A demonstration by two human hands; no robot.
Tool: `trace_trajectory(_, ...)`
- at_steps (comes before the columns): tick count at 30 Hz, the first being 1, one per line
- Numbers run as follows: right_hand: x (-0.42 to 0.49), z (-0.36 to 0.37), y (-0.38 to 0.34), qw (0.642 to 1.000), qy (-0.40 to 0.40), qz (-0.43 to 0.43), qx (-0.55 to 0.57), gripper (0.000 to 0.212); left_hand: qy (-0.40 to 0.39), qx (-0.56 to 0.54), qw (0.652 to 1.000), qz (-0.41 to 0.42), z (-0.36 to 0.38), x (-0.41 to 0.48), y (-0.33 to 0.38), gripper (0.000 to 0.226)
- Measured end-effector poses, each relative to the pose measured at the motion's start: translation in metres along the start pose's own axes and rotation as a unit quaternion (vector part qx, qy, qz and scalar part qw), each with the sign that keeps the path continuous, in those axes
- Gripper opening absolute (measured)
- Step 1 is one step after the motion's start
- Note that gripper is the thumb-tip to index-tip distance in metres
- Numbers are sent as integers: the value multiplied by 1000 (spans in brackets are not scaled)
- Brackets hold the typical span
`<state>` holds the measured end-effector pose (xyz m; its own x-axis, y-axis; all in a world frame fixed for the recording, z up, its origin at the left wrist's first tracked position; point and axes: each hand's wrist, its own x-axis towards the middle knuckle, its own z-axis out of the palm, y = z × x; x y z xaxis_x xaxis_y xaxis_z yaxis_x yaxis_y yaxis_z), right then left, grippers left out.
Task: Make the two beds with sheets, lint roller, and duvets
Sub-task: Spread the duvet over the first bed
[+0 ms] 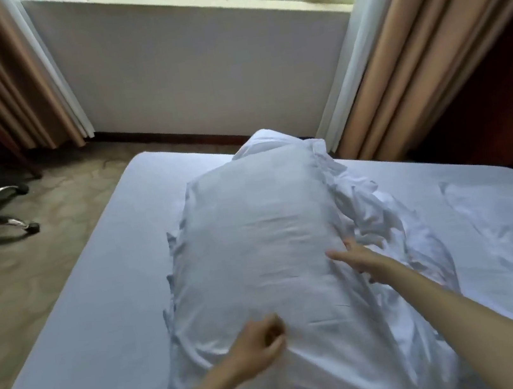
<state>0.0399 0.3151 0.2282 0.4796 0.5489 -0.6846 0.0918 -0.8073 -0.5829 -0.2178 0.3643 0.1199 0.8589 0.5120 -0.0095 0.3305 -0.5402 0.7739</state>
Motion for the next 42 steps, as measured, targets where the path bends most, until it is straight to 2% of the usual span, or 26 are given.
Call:
trace_trajectory(1, 7, 11, 8, 1000, 5, -17, -4, 57, 51, -59, 994, -81, -15, 7, -8, 5)
trace_trajectory(2, 13, 20, 14, 999, 11, -31, -1, 69, 152, -105, 968, -171, -30, 13, -23, 8)
trace_trajectory(3, 19, 29, 17, 999, 15, -41, 2, 76, 246, -113, 934, -234, -41, 22, -39, 6)
trace_trajectory(4, 25, 38, 18, 998, 26, -50, -4, 80, 297, -103, 895, -318, -55, 24, -51, 24)
trace_trajectory(5, 32, 45, 19, 997, 49, -56, -12, 81, 293, -102, 857, -412, -65, 23, -68, 51)
trace_trajectory(7, 47, 54, 20, 992, 97, -74, 24, 79, 236, -198, 774, -553, -74, 19, -107, 99)
trace_trajectory(8, 55, 56, 21, 989, 116, -85, 42, 79, 209, -274, 736, -582, -76, 15, -122, 116)
trace_trajectory(9, 61, 56, 22, 987, 124, -83, 54, 79, 185, -329, 721, -581, -74, 11, -133, 126)
trace_trajectory(10, 65, 53, 21, 988, 125, -78, 54, 79, 163, -354, 728, -565, -70, 9, -135, 126)
trace_trajectory(12, 70, 45, 20, 991, 106, -75, 42, 78, 183, -354, 749, -529, -64, 13, -132, 112)
trace_trajectory(15, 69, 19, 22, 991, 68, -89, 77, 82, 229, -381, 757, -479, -59, 29, -101, 77)
trace_trajectory(19, 53, -30, 16, 980, 51, -154, 119, 73, 296, -385, 781, -393, -67, 60, -29, 53)
trace_trajectory(22, 33, -80, 17, 964, 64, -205, 158, 72, 326, -365, 804, -337, -68, 85, 40, 45)
trace_trajectory(24, 18, -127, 28, 953, 79, -233, 177, 69, 335, -364, 824, -277, -62, 106, 90, 44)
trace_trajectory(26, 4, -181, 48, 938, 89, -253, 218, 53, 331, -365, 842, -219, -47, 131, 144, 43)
trace_trajectory(28, -13, -241, 76, 922, 103, -272, 254, 48, 315, -363, 860, -172, -23, 162, 200, 41)
trace_trajectory(33, -49, -416, 177, 894, 175, -302, 280, 55, 269, -363, 888, -90, 82, 259, 350, 31)
trace_trajectory(35, -57, -466, 209, 884, 206, -307, 288, 57, 254, -363, 895, -58, 114, 288, 402, 35)
trace_trajectory(39, -83, -596, 289, 860, 305, -277, 301, 58, 214, -385, 898, 10, 203, 359, 513, 30)
trace_trajectory(42, -90, -687, 338, 860, 341, -264, 273, 70, 198, -414, 887, 38, 265, 398, 569, 24)
